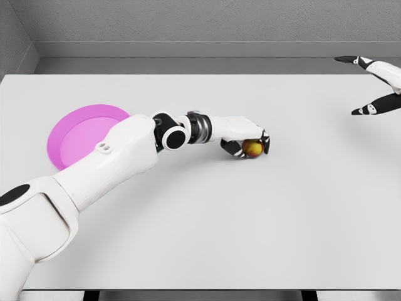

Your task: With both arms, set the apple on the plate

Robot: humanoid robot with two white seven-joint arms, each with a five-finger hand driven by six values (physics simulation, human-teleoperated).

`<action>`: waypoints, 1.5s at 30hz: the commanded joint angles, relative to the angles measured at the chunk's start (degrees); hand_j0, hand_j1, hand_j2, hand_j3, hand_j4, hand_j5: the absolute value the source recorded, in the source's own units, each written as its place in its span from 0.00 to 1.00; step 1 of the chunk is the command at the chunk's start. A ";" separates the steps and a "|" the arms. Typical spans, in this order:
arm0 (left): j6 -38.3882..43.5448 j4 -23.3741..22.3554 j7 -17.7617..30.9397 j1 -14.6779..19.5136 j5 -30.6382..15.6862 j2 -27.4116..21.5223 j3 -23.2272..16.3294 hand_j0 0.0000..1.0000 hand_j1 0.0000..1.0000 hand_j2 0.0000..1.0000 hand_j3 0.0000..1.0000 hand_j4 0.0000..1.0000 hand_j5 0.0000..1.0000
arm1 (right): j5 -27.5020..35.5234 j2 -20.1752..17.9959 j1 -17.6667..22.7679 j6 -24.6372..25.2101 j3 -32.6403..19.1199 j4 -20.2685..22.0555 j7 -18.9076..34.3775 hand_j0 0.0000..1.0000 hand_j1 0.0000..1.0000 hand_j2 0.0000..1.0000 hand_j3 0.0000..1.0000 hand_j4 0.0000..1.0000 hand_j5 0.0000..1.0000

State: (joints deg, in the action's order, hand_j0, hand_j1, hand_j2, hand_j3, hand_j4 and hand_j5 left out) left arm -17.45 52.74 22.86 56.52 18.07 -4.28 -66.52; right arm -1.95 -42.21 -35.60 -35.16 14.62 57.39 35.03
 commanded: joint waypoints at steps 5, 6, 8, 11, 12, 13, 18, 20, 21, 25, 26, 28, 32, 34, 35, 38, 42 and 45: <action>-1.97 0.08 -0.01 0.09 -0.23 -0.29 -0.27 0.39 0.39 0.39 0.39 0.39 0.39 | 0.45 -0.07 -0.09 0.16 -0.03 0.09 -0.03 1.00 1.00 1.00 1.00 1.00 1.00; -1.97 0.26 0.08 0.09 -0.23 -0.29 -0.27 0.38 0.38 0.38 0.38 0.38 0.38 | 0.46 -0.07 -0.09 0.16 -0.03 0.09 -0.03 1.00 1.00 1.00 1.00 1.00 1.00; -3.11 0.34 0.08 0.17 -0.23 -0.56 -0.27 0.38 0.38 0.38 0.38 0.38 0.38 | 0.45 -0.07 0.00 0.16 -0.03 0.09 -0.03 1.00 1.00 1.00 1.00 1.00 1.00; -9.61 1.22 0.08 1.23 -0.76 -2.49 -0.19 0.38 0.38 0.38 0.38 0.38 0.38 | 0.45 -0.07 -0.09 0.16 -0.03 0.00 -0.03 1.00 1.00 1.00 1.00 1.00 1.00; -11.55 2.28 0.17 1.84 -0.94 -4.07 -0.01 0.37 0.37 0.37 0.37 0.37 0.37 | 0.45 -0.07 -0.09 0.16 -0.03 0.09 -0.03 1.00 1.00 1.00 1.00 1.00 1.00; -13.30 4.99 0.08 2.19 -2.59 -6.09 0.17 0.36 0.36 0.36 0.36 0.36 0.36 | 0.45 -0.07 -0.09 0.16 -0.03 0.00 -0.03 1.00 1.00 1.00 1.00 1.00 1.00; -17.55 10.54 0.08 2.11 -4.80 -23.75 7.72 0.36 0.36 0.36 0.36 0.36 0.36 | 0.45 0.11 -0.09 0.16 -0.03 0.00 -0.03 1.00 1.00 1.00 1.00 1.00 1.00; -17.55 10.63 0.08 1.41 -10.07 -32.72 8.69 0.35 0.35 0.35 0.35 0.35 0.35 | 0.46 0.20 -0.18 0.16 -0.03 0.00 -0.03 1.00 1.00 1.00 1.00 1.00 1.00; -17.55 10.54 0.08 1.32 -11.74 -35.79 8.69 0.33 0.33 0.33 0.33 0.33 0.33 | 0.46 0.20 -0.18 0.16 0.06 0.00 -0.03 1.00 1.00 1.00 1.00 1.00 1.00; -17.55 9.75 0.17 -2.37 -12.36 -42.13 10.71 0.33 0.33 0.33 0.33 0.33 0.33 | 0.45 0.29 -0.44 0.16 0.14 0.00 -0.03 1.00 1.00 1.00 1.00 1.00 1.00; -17.55 9.75 0.26 -2.81 -12.36 -42.57 10.71 0.33 0.33 0.33 0.33 0.33 0.33 | 0.45 0.37 -0.61 0.16 0.67 0.00 -0.03 1.00 1.00 1.00 1.00 1.00 1.00; -17.55 10.01 0.43 -2.99 -12.45 -42.48 10.71 0.34 0.34 0.34 0.34 0.34 0.34 | 0.45 0.29 -0.53 0.16 0.67 0.00 -0.03 1.00 1.00 1.00 1.00 1.00 1.00; -17.55 9.84 0.43 -3.25 -12.45 -42.04 10.71 0.52 0.52 0.52 0.52 0.52 0.52 | 0.45 0.29 -0.62 0.16 0.67 0.00 -0.03 1.00 1.00 1.00 1.00 1.00 1.00; -17.55 9.75 0.43 -3.34 -12.62 -40.73 10.71 0.90 0.90 0.90 0.90 0.90 0.90 | 0.45 0.29 -0.62 0.16 0.76 0.00 -0.03 1.00 1.00 1.00 1.00 1.00 1.00; -17.55 9.40 0.43 -3.43 -12.71 -40.28 10.63 1.00 1.00 1.00 1.00 1.00 1.00 | 0.45 0.29 -0.62 0.16 0.67 0.00 -0.03 1.00 1.00 1.00 1.00 1.00 1.00; -17.55 9.22 0.26 -3.43 -12.71 -40.11 10.71 1.00 1.00 1.00 1.00 1.00 1.00 | 0.45 0.29 -0.53 0.16 0.76 0.00 -0.03 1.00 1.00 1.00 1.00 1.00 1.00; -17.55 9.31 0.17 -3.34 -12.80 -40.11 10.71 1.00 1.00 1.00 1.00 1.00 1.00 | 0.45 0.29 -0.53 0.16 0.76 0.00 -0.03 1.00 1.00 1.00 1.00 1.00 1.00; -17.55 9.75 0.08 -2.90 -12.71 -37.30 10.71 1.00 1.00 1.00 1.00 1.00 1.00 | 0.45 0.20 -0.61 0.16 0.76 0.00 -0.03 1.00 1.00 1.00 1.00 1.00 1.00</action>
State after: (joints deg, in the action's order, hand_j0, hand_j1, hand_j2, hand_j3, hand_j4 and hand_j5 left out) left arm -35.11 62.31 23.02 53.52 5.78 -42.99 -55.93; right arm -1.95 -41.93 -36.12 -35.16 15.41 57.36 35.03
